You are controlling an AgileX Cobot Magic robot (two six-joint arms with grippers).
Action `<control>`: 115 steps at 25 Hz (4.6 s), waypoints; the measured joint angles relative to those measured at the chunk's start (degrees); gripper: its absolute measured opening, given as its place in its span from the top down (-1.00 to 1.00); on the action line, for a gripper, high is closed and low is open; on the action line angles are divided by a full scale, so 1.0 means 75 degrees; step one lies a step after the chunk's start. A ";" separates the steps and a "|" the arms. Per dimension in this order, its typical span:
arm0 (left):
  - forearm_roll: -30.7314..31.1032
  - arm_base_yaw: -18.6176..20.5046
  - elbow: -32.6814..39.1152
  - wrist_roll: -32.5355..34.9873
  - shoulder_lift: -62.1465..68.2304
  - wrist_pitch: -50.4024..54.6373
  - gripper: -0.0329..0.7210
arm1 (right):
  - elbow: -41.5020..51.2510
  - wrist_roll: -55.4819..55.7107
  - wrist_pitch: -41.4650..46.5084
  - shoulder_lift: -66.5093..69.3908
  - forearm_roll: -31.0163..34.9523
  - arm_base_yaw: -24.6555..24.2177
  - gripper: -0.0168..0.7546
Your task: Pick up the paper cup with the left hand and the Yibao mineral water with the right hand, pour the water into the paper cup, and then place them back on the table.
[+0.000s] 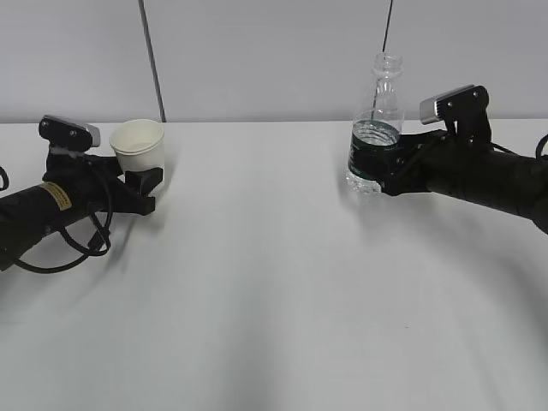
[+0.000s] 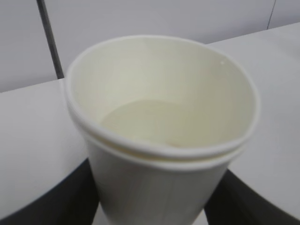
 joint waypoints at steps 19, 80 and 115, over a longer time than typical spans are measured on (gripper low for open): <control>-0.0073 0.0000 0.0000 0.0064 0.0203 -0.0045 -0.16 | 0.0000 0.0017 0.0000 0.0000 0.0000 0.0000 -0.31; -0.0269 0.0000 0.0461 0.0064 -0.0326 -0.0935 -0.61 | 0.0000 -0.0573 -0.0510 0.0989 0.0968 0.0000 -0.31; -0.0062 0.0000 0.0461 0.0064 -0.0326 -0.0935 -0.61 | -0.0059 -0.1232 -0.1030 0.1611 0.1891 0.0000 -0.31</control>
